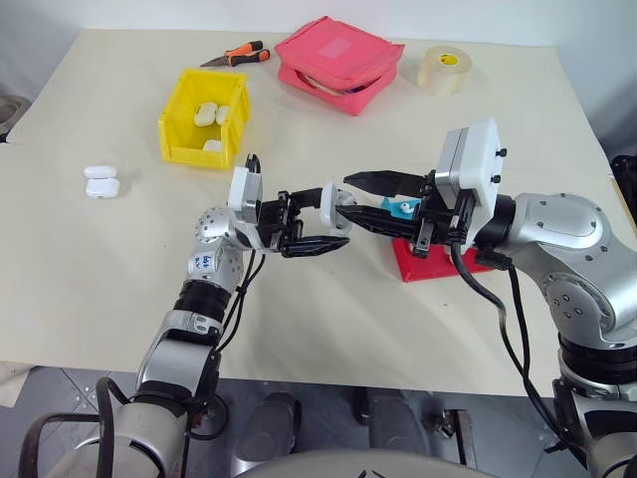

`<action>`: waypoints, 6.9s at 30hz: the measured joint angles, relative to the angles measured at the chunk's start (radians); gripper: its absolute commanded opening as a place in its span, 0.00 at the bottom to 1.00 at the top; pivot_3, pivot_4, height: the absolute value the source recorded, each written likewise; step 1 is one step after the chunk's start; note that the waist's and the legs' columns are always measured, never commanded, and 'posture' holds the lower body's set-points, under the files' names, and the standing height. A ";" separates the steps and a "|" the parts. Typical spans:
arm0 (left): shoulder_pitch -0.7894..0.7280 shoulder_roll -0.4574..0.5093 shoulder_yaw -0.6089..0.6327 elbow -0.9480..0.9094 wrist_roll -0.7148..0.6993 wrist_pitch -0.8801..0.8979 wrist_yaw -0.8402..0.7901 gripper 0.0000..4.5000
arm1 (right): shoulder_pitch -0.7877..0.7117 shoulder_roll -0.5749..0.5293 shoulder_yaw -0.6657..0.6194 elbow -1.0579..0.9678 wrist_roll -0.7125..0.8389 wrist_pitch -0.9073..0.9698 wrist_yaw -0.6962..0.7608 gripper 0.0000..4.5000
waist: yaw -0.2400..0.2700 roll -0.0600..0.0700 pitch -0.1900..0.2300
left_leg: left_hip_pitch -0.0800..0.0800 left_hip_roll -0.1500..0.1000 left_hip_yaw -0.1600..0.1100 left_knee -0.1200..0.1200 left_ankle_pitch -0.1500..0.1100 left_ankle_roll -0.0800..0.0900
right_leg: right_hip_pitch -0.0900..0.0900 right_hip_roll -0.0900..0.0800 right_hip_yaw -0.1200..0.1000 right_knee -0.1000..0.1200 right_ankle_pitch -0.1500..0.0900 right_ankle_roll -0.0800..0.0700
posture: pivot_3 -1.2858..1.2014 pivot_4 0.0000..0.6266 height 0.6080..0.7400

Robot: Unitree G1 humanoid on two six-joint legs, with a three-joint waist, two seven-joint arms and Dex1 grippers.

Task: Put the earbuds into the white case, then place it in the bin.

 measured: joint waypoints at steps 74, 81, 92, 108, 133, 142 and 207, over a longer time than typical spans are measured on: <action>0.005 0.026 0.105 0.041 0.039 -0.037 0.000 0.62 | 0.706 -0.277 -0.696 -0.064 -0.024 0.123 -0.017 0.99 | 0.003 0.000 0.000 | 0.002 0.000 0.002 -0.002 0.000 0.003 | 0.001 0.000 0.004 -0.002 0.002 0.003 | 0.52 0.24 1.00; 0.034 0.042 0.133 0.023 0.046 -0.048 0.001 0.62 | 0.266 -0.365 -0.264 0.129 -0.082 0.240 -0.070 0.96 | 0.001 0.000 0.000 | 0.000 0.003 0.001 -0.001 0.000 0.003 | 0.000 -0.001 0.003 -0.004 0.002 0.002 | 0.52 0.24 1.00; 0.100 0.074 0.161 -0.067 0.048 -0.056 0.002 0.62 | -0.101 -0.348 0.118 0.435 -0.272 0.209 0.075 0.71 | -0.002 0.000 0.001 | -0.001 0.003 0.001 -0.002 0.000 0.003 | 0.000 -0.001 0.001 -0.006 0.002 0.003 | 0.52 0.24 1.00; 0.147 0.064 0.168 -0.149 0.055 -0.041 0.006 0.62 | -0.381 -0.167 0.343 0.813 -0.508 0.076 0.239 0.63 | -0.019 0.001 0.001 | -0.001 0.000 0.001 -0.002 0.000 0.003 | 0.000 0.000 0.000 -0.006 0.004 0.002 | 0.52 0.24 1.00; 0.229 0.076 0.170 -0.272 0.061 -0.003 0.067 0.62 | -0.502 0.060 0.358 1.218 -0.670 -0.104 0.323 0.63 | -0.045 0.002 0.001 | -0.001 0.000 0.001 -0.001 0.001 0.002 | -0.002 -0.001 -0.002 -0.004 0.004 0.002 | 0.52 0.24 1.00; 0.236 0.081 0.170 -0.277 0.061 -0.001 0.074 0.62 | -0.529 0.083 0.353 1.286 -0.692 -0.155 0.330 0.63 | -0.053 0.002 0.000 | -0.001 0.001 0.001 -0.001 0.001 0.002 | -0.002 -0.001 -0.002 -0.003 0.003 0.001 | 0.52 0.24 1.00; -0.010 0.000 0.054 0.014 0.038 -0.046 0.000 0.62 | 0.153 0.409 -0.210 -0.135 0.543 0.465 -0.626 0.10 | -0.026 0.003 0.000 | 0.001 -0.002 0.001 -0.001 0.001 0.002 | -0.003 -0.001 -0.003 0.000 0.004 0.000 | 0.52 0.24 1.00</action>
